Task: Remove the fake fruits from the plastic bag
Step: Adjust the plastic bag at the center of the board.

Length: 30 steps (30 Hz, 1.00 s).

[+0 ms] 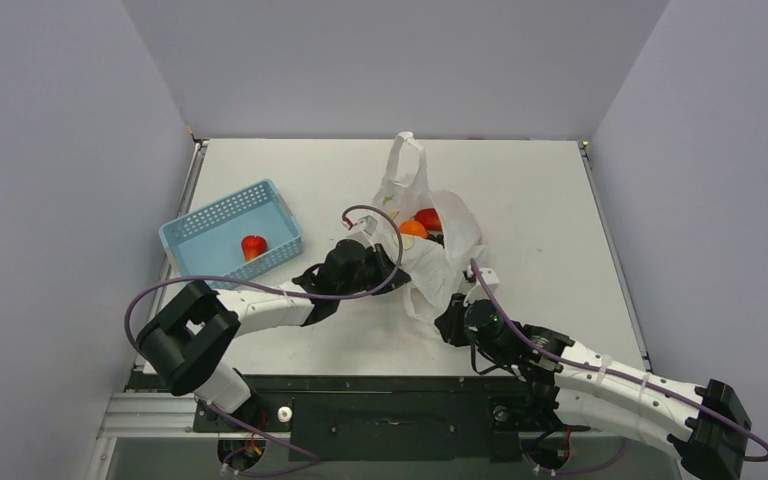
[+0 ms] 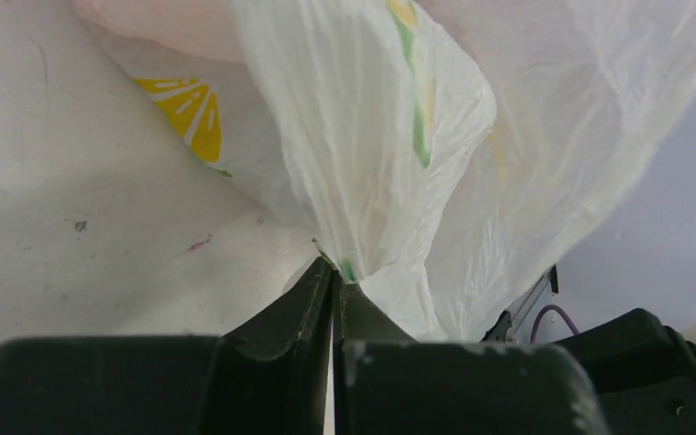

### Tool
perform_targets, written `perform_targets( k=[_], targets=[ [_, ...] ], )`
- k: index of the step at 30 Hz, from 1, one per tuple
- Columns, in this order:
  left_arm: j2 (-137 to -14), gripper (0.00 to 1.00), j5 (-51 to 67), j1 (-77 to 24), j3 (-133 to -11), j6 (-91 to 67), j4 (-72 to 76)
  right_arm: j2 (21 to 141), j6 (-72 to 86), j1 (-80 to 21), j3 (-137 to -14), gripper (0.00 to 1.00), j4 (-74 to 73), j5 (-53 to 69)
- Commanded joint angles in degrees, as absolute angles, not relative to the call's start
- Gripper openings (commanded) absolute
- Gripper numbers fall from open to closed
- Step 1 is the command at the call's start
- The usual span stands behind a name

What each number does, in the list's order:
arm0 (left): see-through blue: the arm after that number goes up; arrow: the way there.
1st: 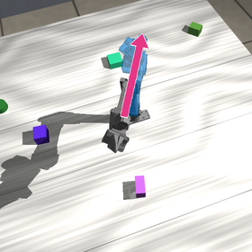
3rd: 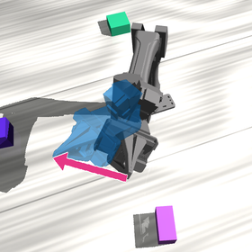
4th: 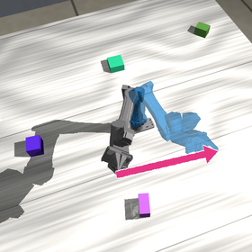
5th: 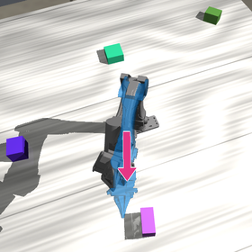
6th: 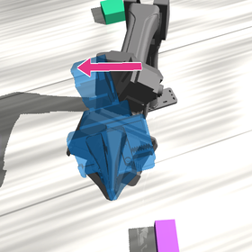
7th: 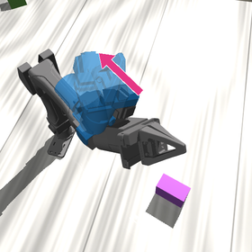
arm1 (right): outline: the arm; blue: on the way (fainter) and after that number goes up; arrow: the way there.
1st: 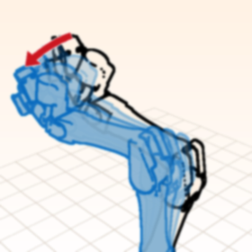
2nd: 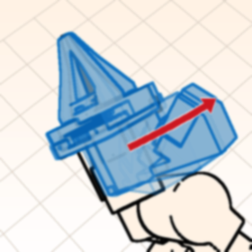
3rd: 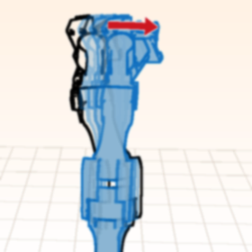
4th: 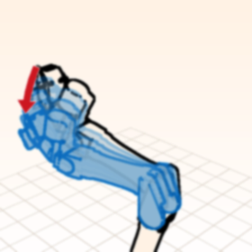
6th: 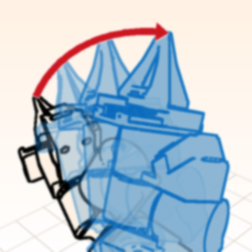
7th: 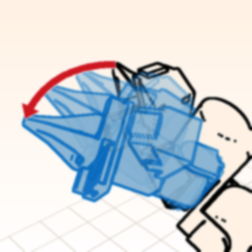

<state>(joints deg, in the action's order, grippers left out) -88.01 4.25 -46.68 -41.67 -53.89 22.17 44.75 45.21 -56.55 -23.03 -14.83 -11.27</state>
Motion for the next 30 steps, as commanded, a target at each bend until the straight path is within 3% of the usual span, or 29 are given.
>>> perform_targets(
  k=[1,5,7,11,16,23,25,28,30],
  targets=[
    [-88.21,0.0,2.66,-46.94,-39.15,-55.98,29.32,43.24,46.51,-56.24,-27.6,0.27,-22.56,-20.0],
    [-87.66,0.0,1.98,-47.84,-36.14,-57.18,31.22,40.93,45.04,-55.97,-33.2,0.57,-28.97,-27.47],
    [-87.78,0.0,1.98,-48.34,-35.53,-57.62,31.92,40.39,43.18,-55.45,-35.88,0.67,-29.43,-28.98],
    [-88.68,0.0,2.13,-49.21,-35.06,-58.42,33.42,45.02,38.72,-54.86,-41.88,0.74,-29.15,-31.59],
    [-89.34,0.0,1.87,-50.25,-35.23,-59.09,34.14,57.94,34.32,-53.25,-51.27,0.77,-30.78,-39.35],
    [-88.91,0.0,0.92,-50.71,-33.66,-59.83,33.99,71.76,36.61,-45.72,-52.35,0.67,-28.76,-43.64],
    [-89.01,0.0,0.87,-50.71,-32.49,-60.44,34.59,73.91,38.23,-42.04,-49.61,0.59,-26.06,-41.8],
    [-88.66,0.0,0.71,-50.77,-28.79,-61.68,36.43,75.01,39.83,-37.37,-44.86,0.31,-22.35,-35.69],
    [-88.4,0.0,0.64,-50.86,-26.33,-62.0,36.79,74.6,39.63,-35.64,-41.59,0.23,-18.59,-30.76]
  ],
)
